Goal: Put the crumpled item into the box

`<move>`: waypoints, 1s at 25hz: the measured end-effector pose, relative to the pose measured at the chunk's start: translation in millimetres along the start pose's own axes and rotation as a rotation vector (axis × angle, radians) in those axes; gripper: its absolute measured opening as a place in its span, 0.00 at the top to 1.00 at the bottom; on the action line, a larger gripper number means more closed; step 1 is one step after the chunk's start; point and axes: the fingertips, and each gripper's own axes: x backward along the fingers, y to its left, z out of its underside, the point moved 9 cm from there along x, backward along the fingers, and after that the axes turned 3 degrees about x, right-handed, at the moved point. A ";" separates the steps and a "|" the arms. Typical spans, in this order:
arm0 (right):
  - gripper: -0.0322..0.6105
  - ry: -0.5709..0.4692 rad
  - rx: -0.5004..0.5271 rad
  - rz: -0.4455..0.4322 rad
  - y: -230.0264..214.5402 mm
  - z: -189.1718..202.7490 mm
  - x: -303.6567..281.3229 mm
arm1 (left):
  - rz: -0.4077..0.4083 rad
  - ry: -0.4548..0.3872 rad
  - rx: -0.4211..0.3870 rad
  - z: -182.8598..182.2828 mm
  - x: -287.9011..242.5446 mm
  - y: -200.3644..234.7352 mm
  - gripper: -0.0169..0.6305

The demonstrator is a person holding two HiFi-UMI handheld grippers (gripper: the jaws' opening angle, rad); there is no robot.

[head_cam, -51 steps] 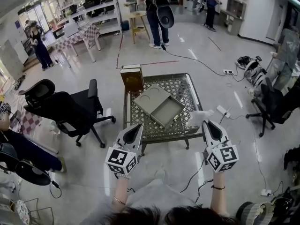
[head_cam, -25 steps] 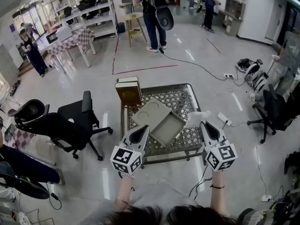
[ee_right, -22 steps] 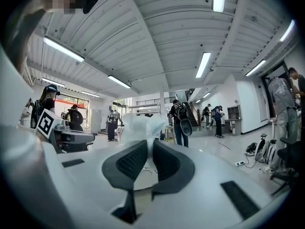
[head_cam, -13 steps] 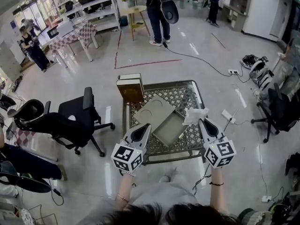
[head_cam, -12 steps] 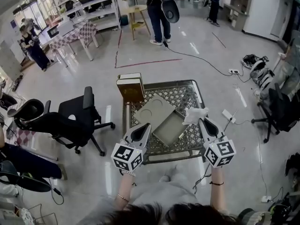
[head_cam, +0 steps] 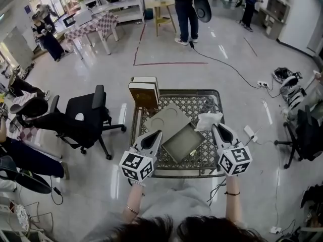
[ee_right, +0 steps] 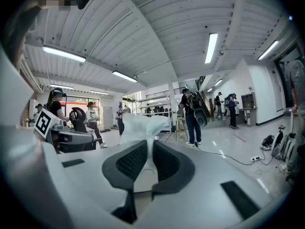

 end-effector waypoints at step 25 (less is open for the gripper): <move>0.86 0.222 -0.009 -0.358 -69.8 48.7 -83.0 | -0.284 0.043 0.162 45.3 -42.7 -35.7 0.95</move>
